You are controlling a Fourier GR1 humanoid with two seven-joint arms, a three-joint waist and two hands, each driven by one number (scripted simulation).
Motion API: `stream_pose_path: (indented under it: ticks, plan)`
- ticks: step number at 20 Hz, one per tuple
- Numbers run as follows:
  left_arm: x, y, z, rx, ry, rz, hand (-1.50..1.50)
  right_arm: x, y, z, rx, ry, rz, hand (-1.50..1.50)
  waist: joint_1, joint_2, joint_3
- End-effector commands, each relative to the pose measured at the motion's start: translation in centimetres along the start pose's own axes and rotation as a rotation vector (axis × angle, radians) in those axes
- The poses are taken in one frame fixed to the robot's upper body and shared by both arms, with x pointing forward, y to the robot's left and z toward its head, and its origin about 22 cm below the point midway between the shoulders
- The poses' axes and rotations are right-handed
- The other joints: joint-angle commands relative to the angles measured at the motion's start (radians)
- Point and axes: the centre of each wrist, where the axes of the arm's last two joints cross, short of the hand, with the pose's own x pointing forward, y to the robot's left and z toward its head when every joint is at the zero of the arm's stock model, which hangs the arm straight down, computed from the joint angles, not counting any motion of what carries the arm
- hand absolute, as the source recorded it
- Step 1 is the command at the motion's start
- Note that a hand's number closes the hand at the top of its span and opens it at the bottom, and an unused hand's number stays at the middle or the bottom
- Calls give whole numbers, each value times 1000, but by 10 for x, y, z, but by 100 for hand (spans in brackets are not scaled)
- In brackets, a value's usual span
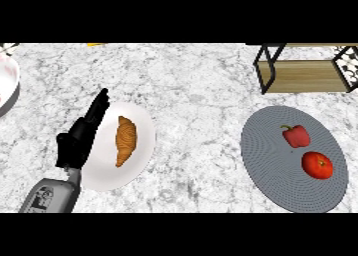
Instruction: Pick the bell pepper from the placemat and place it in the tiered shelf
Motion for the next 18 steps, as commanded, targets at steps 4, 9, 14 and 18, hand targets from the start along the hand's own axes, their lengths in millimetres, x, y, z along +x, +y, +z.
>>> stream_pose_path:
  ticks: [4,9,14,18]
  plan:
    - [7,-7,-1,18,7,8,0,48,3,-2,151,121,308,-150,-14,-4,0]
    - [-10,-19,15,5,14,-9,0,69,44,17,138,134,293,-150,-11,0,1]
    - [-8,-7,-4,9,-13,15,0,76,46,11,101,136,281,-150,0,4,2]
    - [-4,-4,3,3,3,6,0,89,48,26,85,131,309,-150,-1,3,2]
